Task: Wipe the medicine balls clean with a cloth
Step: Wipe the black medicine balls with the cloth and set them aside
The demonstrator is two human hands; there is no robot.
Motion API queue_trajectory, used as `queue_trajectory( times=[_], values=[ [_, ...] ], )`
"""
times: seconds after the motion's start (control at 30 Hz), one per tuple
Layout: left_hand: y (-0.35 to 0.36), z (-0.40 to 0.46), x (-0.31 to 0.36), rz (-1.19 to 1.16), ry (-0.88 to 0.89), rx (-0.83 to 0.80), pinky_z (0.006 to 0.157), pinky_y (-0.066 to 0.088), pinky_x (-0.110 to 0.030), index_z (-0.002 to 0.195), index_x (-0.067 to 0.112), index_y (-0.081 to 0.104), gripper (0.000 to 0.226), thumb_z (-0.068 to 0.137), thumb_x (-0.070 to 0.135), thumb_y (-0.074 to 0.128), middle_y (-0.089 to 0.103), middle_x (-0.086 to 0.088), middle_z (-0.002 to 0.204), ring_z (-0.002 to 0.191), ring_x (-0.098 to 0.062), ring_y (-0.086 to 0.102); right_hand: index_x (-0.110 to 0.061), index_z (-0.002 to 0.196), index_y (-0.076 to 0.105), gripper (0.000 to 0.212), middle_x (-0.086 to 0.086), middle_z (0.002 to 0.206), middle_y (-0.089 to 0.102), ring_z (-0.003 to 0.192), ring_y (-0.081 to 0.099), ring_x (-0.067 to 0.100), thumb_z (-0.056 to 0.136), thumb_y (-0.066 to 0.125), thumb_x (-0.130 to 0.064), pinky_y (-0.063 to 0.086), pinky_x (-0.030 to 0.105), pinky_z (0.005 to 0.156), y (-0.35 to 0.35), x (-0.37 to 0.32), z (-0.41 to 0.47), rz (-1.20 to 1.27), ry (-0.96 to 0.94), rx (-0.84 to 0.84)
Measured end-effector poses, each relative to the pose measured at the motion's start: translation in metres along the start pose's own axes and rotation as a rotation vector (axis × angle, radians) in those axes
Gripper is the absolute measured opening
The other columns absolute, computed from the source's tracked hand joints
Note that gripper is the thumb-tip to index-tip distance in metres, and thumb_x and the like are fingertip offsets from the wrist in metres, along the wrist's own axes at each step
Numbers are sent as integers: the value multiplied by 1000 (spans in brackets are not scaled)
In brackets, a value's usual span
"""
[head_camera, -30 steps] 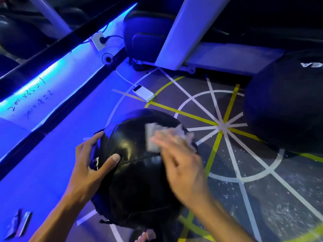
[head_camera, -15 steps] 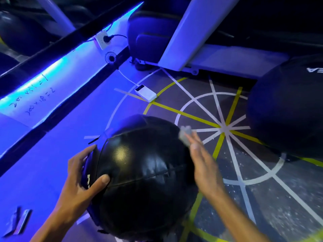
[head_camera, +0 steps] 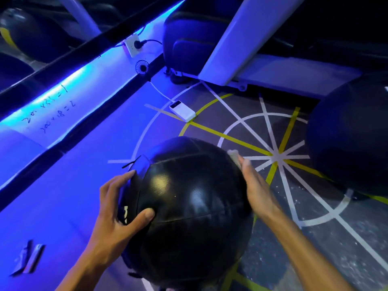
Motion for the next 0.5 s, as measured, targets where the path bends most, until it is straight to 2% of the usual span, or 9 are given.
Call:
queue_trajectory(
  times=[0.07,0.17,0.27,0.33,0.4,0.5],
  values=[
    [2,0,6,1,30,10,103,36,-5,135,58,49,74,67,56,77,43,18,133,132,-3,46,-50,150,40,63,-35,155,34,145,21,-15,99,12,-75,14,38,128,0,-12,-2,13,-5,15],
    [2,-2,6,5,28,-4,103,36,-6,135,56,49,74,67,55,78,43,17,133,131,-3,46,-39,152,43,68,-20,164,28,150,12,-11,99,13,-69,6,29,127,36,-81,-19,-259,-337,-31],
    [-3,-5,3,-1,25,-9,106,37,-9,136,56,49,77,65,55,79,44,17,136,135,-8,46,-32,152,46,58,-15,165,28,154,15,1,105,24,-57,11,33,127,55,-101,-27,-401,-545,-38],
    [-3,-6,0,2,2,-22,101,39,-7,133,60,48,77,63,56,79,44,16,137,134,-8,48,-31,151,48,50,-21,162,32,151,21,-3,109,25,-46,10,31,127,37,-80,-18,-269,-491,-4],
    [-4,-6,-1,7,-29,-26,98,41,-7,130,62,49,77,60,61,82,44,15,136,131,-6,50,-41,151,44,50,-30,159,33,148,20,-11,107,22,-51,12,32,127,14,-39,-6,-95,-261,-4],
    [-3,2,-4,-99,-125,-63,105,47,-26,124,52,58,80,52,77,84,53,12,134,127,-10,56,-52,151,37,50,-40,153,32,144,21,-16,105,21,-65,17,33,126,-3,4,-10,58,-23,-13]
  ],
)
Point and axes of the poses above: each hand's wrist, its own z-axis towards the middle knuckle, its own y-axis out of the palm, x = y × z, the point moved 9 cm from there along z, towards the middle knuckle
